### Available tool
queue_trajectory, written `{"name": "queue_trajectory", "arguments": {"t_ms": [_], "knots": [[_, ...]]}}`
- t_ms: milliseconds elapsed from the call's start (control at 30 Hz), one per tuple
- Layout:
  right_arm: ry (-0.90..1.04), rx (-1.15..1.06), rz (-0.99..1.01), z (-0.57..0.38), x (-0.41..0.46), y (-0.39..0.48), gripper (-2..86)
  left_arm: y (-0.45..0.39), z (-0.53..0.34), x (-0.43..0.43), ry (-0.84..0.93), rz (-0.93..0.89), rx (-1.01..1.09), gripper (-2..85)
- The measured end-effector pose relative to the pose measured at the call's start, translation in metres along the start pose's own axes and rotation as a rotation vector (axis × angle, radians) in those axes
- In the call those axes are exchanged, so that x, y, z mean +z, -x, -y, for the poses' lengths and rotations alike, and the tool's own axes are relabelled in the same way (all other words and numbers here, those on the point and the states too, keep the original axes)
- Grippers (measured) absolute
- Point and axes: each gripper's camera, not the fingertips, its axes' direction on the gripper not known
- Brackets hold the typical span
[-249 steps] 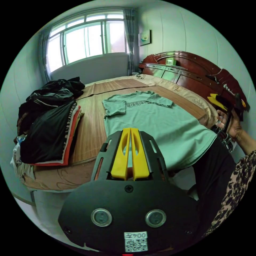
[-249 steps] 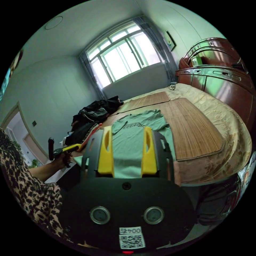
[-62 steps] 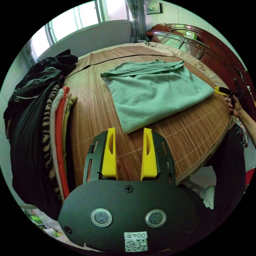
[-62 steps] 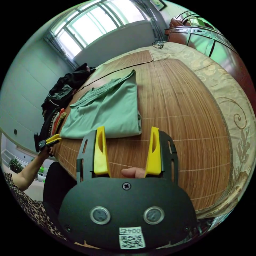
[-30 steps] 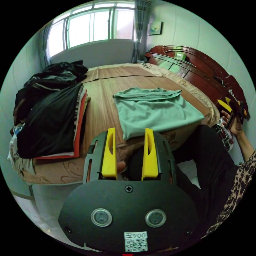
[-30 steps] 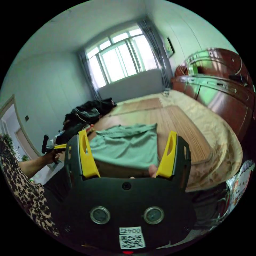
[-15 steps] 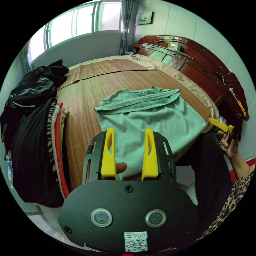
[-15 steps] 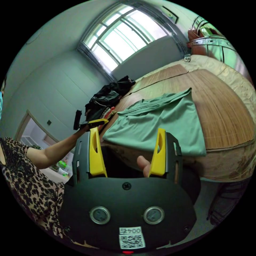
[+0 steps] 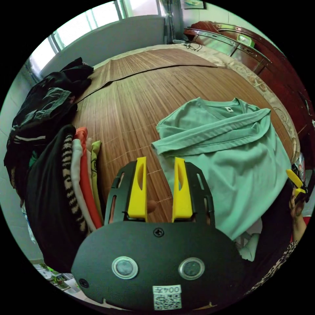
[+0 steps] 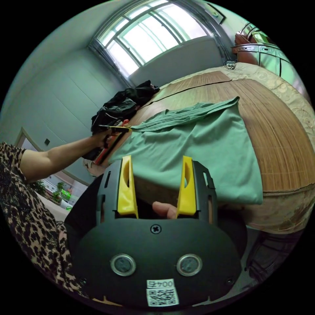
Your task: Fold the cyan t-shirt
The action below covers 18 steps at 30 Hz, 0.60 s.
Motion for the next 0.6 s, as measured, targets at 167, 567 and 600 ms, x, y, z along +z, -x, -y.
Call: {"name": "queue_trajectory", "arguments": {"t_ms": [167,567,600], "knots": [[0.060,-0.001,-0.114,0.006,0.016,0.008,17.8,0.005,0.027,0.012,0.052,0.011,0.027,6.4],[0.055,0.058,-0.096,0.019,0.025,0.004,16.7,0.104,0.095,0.001,0.065,-0.310,-0.387,1.7],[0.056,0.060,-0.096,0.020,0.026,0.005,16.6,0.104,0.091,-0.004,0.038,-0.306,-0.378,1.7]]}}
